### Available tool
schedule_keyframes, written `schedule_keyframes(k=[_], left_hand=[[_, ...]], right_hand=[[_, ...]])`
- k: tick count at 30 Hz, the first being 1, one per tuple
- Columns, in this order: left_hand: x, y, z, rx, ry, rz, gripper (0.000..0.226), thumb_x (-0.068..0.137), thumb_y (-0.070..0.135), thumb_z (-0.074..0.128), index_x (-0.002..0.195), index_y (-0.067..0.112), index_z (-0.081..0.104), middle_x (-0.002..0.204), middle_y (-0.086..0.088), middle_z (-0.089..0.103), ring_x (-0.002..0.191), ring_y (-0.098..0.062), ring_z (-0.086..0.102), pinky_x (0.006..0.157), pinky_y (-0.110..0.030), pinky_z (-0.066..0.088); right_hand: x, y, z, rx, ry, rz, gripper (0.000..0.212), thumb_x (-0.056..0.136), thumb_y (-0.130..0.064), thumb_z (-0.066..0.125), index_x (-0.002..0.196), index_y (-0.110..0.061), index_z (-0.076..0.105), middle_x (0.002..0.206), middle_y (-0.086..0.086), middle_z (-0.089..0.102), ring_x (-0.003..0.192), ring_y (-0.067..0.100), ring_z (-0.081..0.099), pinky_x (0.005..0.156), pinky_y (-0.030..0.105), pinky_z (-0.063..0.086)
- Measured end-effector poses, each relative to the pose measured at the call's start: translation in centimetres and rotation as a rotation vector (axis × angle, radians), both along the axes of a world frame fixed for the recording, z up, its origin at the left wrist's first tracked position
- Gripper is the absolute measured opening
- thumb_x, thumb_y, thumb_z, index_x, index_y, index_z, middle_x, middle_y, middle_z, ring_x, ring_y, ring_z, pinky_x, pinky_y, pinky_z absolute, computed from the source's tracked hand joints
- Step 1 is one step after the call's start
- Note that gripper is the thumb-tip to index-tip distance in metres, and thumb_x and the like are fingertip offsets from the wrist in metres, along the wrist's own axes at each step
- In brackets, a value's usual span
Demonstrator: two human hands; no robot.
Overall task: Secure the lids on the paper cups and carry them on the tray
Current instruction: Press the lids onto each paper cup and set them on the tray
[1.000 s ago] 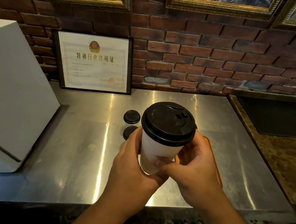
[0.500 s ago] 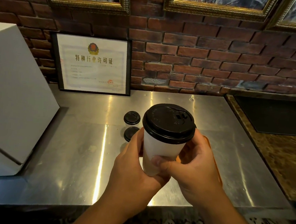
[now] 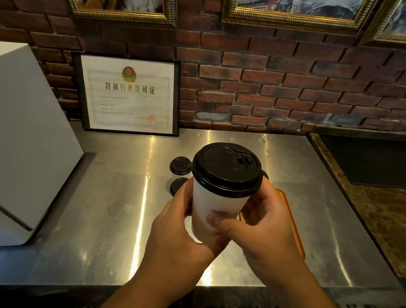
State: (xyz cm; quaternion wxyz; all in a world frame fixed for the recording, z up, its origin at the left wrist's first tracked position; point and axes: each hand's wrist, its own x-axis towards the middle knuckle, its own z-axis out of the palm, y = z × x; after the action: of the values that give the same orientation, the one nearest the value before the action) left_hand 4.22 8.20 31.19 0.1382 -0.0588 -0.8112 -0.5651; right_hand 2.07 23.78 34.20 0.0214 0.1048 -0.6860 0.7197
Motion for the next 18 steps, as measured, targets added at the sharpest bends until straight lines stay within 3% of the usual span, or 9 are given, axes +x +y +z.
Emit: schedule_keyframes(k=[5,11,18], left_hand=[[0.03,0.11,-0.07,-0.013,-0.001,0.008,0.090,0.065,0.092,0.068,0.144,0.067,0.035,0.133,0.041,0.057,0.126,0.014,0.054,0.083,0.007,0.039],[0.13,0.32,-0.60,-0.030,-0.017,-0.014,0.097,0.062,0.070,0.082,0.146,0.064,0.034,0.135,0.038,0.056,0.127,0.012,0.052,0.080,0.006,0.041],[0.46,0.03,-0.49,-0.046,-0.010,-0.033,0.098,0.064,0.065,0.084,0.149,0.057,0.037,0.136,0.030,0.060,0.126,0.002,0.059,0.088,-0.004,0.050]], right_hand=[[0.18,-0.15,0.32,-0.035,-0.019,0.009,0.083,0.061,-0.021,0.094,0.136,-0.033,0.060,0.126,-0.014,0.074,0.121,0.009,0.069,0.085,0.019,0.060],[0.07,0.04,0.35,-0.027,-0.014,0.000,0.083,0.064,-0.007,0.096,0.137,-0.027,0.061,0.128,-0.003,0.073,0.121,0.022,0.069,0.090,0.038,0.065],[0.41,-0.04,0.43,-0.054,-0.043,0.013,0.083,0.063,-0.007,0.098,0.133,-0.031,0.063,0.123,-0.008,0.075,0.117,0.015,0.071,0.081,0.026,0.064]])
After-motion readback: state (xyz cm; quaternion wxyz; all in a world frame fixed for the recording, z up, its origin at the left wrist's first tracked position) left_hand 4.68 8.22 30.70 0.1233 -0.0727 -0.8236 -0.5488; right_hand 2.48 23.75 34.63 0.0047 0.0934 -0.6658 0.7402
